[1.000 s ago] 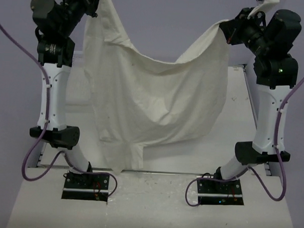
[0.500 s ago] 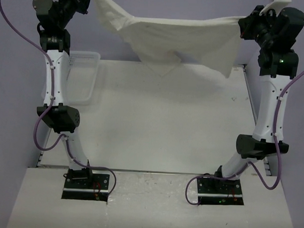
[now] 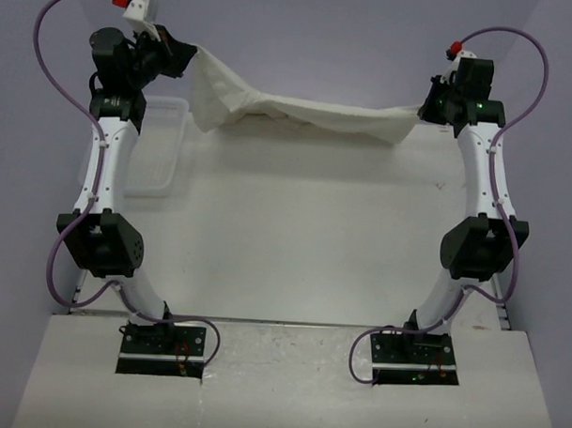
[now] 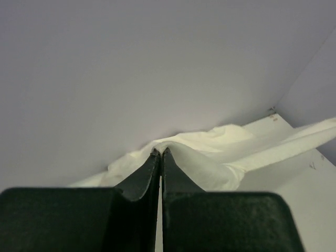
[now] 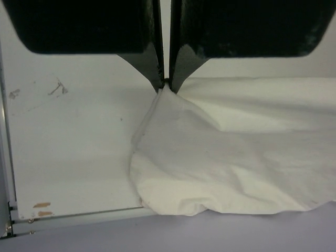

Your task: Fold and stack the t-shirts

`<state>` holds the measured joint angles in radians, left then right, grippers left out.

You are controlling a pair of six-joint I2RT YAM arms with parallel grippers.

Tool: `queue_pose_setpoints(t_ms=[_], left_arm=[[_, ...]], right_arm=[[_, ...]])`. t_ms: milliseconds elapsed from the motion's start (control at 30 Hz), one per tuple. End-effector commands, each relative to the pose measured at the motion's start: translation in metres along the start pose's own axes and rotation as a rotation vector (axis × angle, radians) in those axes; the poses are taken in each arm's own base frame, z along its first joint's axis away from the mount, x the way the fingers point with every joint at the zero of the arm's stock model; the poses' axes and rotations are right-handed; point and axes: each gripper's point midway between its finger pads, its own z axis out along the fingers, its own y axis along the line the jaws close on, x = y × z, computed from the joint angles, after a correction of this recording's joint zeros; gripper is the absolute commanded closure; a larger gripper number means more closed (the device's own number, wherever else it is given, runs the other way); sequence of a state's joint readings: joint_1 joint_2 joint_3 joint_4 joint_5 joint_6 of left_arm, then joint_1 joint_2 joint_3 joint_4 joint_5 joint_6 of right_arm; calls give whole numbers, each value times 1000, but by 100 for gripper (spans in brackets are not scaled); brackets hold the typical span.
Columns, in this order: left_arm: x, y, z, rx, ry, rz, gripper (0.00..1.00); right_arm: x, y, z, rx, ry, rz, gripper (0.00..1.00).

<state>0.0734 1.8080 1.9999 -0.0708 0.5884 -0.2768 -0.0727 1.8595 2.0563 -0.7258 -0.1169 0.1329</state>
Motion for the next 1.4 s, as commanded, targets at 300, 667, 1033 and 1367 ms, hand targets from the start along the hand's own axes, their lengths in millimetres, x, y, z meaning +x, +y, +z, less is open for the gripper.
queue_pose_setpoints(t_ms=[300,667,1033,1367], left_arm=[[-92,-122,-92,-58,-187,151,100],[-122,-97,-177,-527,-255,135,100],[-147,-92,-172,-565,-268,227,100],[-171,-62,-66,-582,-303,377,100]], right_arm=[[-66,65,-140,-91,-349,-134,100],[-100,104,-322,-82,-760,-188,100],[-113,94,-400,-104,-895,-161,100],[-187,123,-327,0,-919,-260,100]])
